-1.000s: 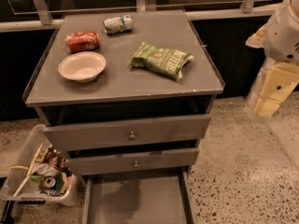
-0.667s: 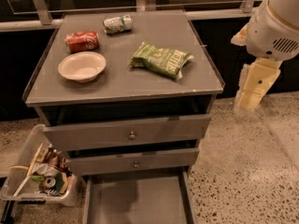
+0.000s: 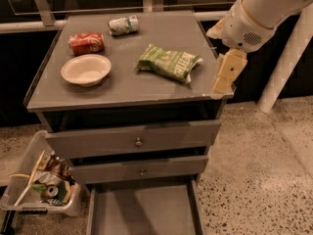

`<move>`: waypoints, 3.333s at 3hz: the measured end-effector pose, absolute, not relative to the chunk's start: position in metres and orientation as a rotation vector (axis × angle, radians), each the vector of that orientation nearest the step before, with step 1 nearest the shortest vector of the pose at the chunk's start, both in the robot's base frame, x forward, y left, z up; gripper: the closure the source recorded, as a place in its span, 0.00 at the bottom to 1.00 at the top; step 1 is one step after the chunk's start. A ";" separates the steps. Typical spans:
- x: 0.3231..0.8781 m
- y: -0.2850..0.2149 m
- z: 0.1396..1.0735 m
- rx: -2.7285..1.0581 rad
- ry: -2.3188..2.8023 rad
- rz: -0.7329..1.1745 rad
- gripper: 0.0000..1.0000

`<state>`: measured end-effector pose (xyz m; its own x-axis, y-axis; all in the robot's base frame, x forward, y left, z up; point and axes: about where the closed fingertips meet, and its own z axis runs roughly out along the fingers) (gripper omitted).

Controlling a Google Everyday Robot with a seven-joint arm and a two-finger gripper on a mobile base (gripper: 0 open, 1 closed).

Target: Place green jalapeno chip bag into bottom drawer

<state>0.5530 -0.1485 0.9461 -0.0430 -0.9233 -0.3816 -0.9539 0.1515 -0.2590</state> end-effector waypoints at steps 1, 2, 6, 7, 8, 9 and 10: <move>0.553 -0.148 0.946 -1.785 1.979 0.089 0.00; 0.566 -0.146 0.949 -1.741 1.912 0.090 0.00; 0.655 -0.099 0.913 -1.457 1.700 0.347 0.00; 0.675 -0.092 0.895 -1.458 1.730 0.392 0.00; 0.694 -0.085 0.880 -1.461 1.762 0.425 0.00; 0.708 -0.078 0.866 -1.464 1.792 0.448 0.00; 0.715 -0.076 0.848 -1.458 1.841 0.460 0.00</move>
Offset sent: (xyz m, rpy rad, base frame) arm 0.0395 0.0052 0.0106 0.1654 -0.1787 0.0177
